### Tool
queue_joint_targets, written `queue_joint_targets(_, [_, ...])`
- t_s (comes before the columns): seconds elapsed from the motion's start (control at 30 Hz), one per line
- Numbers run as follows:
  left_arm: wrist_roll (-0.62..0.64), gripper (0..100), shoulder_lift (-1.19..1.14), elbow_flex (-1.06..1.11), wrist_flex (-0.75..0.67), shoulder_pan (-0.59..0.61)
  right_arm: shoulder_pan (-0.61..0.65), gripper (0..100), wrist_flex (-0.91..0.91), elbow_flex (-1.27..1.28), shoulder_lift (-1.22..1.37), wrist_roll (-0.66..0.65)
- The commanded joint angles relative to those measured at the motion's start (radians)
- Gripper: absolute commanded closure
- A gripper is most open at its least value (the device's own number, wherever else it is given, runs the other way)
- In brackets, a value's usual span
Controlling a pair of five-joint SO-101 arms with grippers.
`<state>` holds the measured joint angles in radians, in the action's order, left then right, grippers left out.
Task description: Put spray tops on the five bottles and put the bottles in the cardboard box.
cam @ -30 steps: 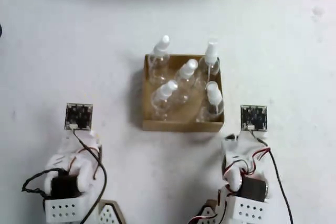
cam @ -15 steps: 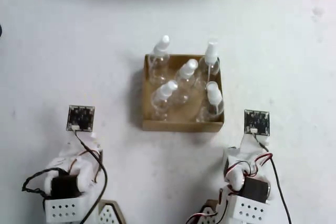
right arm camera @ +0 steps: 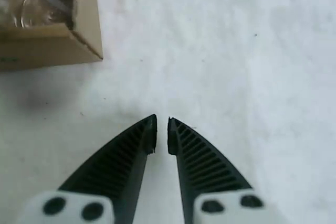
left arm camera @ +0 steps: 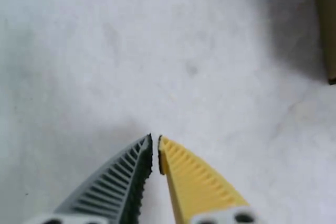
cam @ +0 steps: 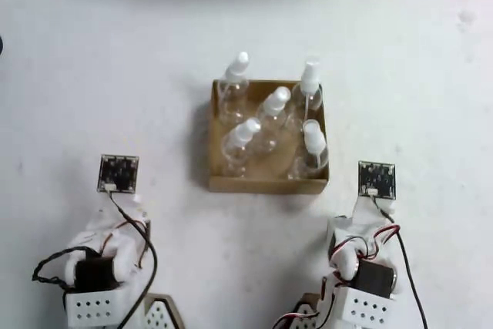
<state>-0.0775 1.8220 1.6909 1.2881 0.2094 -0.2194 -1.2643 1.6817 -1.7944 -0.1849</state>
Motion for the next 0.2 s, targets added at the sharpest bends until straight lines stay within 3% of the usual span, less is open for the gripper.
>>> queue_joint_targets(0.0, [-0.008,98,0.01,0.0,0.002,0.012,-0.013,98.4,-0.007,0.009,-0.005,0.005])
queue_joint_targets(0.17, [-0.008,98,0.01,0.0,0.002,0.012,-0.013,98.4,-0.007,0.009,-0.005,0.005])
